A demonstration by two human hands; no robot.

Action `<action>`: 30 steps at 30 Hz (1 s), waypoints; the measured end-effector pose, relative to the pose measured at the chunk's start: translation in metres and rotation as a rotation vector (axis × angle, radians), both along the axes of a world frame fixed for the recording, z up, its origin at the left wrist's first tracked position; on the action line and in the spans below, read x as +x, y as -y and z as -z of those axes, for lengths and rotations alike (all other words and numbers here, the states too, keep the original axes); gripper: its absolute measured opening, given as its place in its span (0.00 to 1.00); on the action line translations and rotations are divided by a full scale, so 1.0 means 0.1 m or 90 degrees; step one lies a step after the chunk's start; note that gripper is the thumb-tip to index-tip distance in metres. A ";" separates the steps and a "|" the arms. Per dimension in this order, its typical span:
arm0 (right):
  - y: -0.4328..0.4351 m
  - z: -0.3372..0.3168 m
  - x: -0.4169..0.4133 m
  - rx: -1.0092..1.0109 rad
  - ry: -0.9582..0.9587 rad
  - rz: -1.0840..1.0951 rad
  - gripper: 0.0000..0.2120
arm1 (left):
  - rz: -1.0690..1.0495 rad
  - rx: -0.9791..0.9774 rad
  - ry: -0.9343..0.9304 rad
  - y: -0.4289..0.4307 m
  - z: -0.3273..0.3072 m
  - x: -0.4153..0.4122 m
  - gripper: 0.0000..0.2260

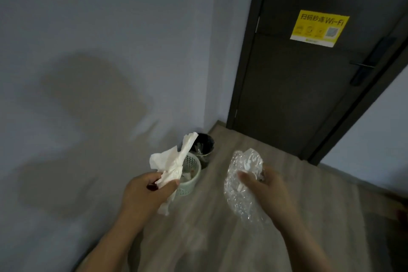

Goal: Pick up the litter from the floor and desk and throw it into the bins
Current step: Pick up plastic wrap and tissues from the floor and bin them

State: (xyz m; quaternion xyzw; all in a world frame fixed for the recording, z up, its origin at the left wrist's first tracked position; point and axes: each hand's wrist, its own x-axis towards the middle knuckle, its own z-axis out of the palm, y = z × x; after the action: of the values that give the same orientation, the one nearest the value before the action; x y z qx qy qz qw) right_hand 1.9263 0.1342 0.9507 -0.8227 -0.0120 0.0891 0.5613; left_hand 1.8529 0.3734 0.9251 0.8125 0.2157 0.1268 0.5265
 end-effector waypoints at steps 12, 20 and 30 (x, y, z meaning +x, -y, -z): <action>-0.54 0.39 1.77 -0.058 -0.069 -0.036 0.01 | -0.020 0.026 -0.101 -0.51 0.44 1.73 0.10; -1.10 0.56 2.94 -0.092 -0.093 -0.054 0.03 | 0.009 0.061 -0.194 -1.15 0.79 2.93 0.14; -1.23 0.99 4.27 -0.148 -0.195 -0.139 0.02 | 0.027 0.131 -0.365 -1.20 1.34 3.94 0.14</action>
State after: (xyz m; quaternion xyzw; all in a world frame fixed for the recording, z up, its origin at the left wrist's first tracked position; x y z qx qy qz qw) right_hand 2.3529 0.2571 0.8512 -0.8526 -0.0055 0.2739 0.4450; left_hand 2.2464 0.4937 0.7914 0.8685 0.3244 -0.0977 0.3619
